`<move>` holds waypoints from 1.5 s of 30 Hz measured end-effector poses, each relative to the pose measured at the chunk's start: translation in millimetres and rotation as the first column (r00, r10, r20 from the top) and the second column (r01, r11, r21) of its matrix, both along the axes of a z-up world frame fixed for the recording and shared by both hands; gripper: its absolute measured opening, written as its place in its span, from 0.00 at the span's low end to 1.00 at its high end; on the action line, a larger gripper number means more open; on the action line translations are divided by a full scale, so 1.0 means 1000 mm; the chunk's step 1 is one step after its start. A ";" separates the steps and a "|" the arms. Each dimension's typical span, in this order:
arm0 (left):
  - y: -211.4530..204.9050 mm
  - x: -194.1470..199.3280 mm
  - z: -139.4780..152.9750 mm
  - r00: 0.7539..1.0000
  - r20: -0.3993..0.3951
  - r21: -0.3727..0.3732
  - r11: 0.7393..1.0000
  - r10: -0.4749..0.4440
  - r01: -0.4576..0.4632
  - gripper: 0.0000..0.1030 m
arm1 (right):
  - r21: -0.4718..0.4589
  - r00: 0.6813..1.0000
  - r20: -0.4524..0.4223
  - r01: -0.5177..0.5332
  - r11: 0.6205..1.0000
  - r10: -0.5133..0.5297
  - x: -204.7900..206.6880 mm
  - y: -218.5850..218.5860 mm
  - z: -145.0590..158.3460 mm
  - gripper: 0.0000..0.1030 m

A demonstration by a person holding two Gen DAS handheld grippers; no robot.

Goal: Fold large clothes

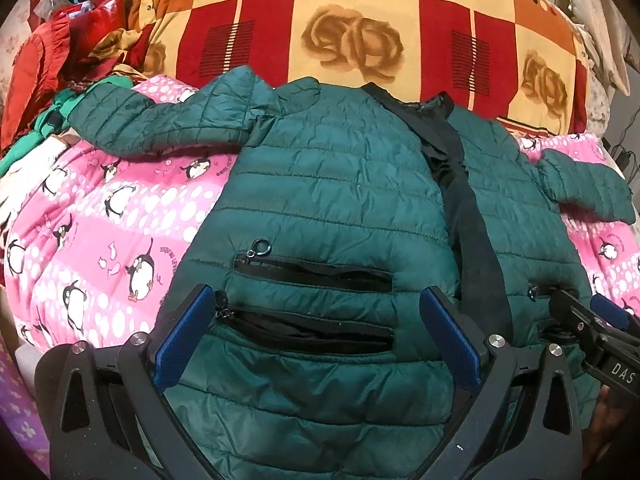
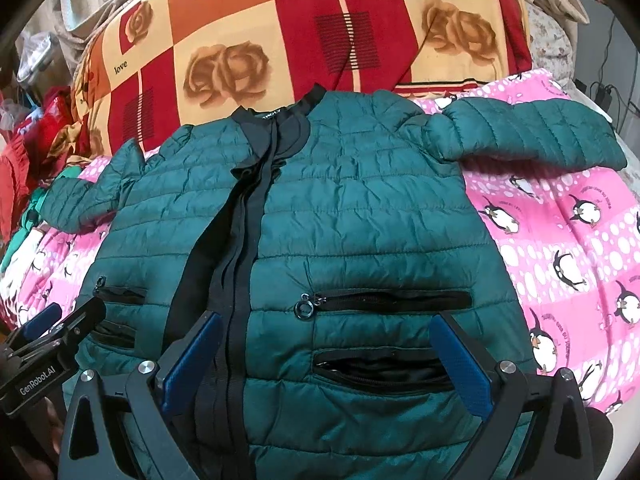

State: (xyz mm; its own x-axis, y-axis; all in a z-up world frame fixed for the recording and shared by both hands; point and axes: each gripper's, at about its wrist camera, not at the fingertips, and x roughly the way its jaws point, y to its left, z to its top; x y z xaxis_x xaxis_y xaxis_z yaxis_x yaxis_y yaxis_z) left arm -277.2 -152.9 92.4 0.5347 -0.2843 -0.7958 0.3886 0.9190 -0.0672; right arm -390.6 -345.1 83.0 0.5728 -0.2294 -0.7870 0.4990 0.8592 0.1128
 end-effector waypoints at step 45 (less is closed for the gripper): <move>-0.002 0.009 -0.004 1.000 0.005 0.012 1.000 0.006 -0.007 0.99 | 0.032 0.999 0.035 -0.021 0.999 0.020 0.015 0.001 -0.014 1.00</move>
